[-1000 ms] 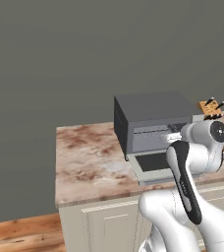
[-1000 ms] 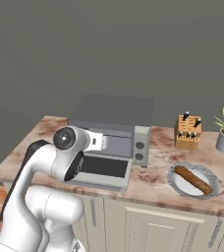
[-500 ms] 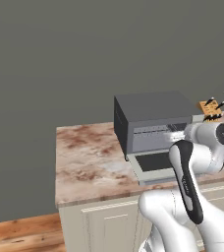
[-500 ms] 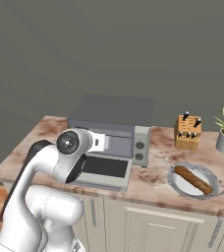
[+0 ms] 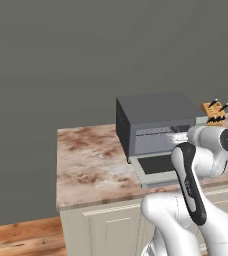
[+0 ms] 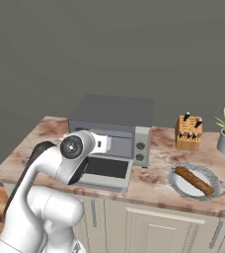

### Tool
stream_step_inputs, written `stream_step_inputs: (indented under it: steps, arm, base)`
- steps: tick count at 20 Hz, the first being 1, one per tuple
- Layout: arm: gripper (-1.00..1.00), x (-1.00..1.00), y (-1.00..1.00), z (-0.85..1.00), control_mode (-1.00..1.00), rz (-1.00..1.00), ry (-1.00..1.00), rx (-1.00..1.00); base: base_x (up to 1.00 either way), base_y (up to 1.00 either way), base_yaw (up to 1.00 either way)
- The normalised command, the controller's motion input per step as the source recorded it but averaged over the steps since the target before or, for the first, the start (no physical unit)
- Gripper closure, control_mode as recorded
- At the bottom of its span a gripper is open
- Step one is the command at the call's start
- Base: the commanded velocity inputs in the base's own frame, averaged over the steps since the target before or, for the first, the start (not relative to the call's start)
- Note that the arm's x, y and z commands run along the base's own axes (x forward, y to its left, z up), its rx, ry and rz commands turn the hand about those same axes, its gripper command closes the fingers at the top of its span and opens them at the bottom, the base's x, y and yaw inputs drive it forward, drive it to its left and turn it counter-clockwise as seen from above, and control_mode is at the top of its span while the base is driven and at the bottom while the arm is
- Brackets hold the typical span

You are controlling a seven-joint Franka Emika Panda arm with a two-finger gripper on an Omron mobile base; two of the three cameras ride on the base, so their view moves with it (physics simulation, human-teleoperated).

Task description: Pull the toaster oven rack outwards. Pick up the baguette from the plate and place it on the toaster oven rack. Close the toaster oven door fully and set the temperature to the lowest setting.

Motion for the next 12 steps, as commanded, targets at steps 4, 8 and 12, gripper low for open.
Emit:
stream_step_inputs:
  steps: [4, 8, 12]
  arm:
    - [-1.0, 0.22, 0.0, -0.02, -1.0, 0.0, -0.12, 0.08]
    - [-1.0, 0.3, -0.09, -0.04, -1.0, 0.01, -0.01, 0.03]
    - [-1.0, 0.27, -0.11, -0.02, -1.0, 0.03, 0.0, 0.0]
  base:
    - [0.0, 0.0, 0.0]
    - [0.0, 0.0, 0.0]
    - [0.0, 0.0, 0.0]
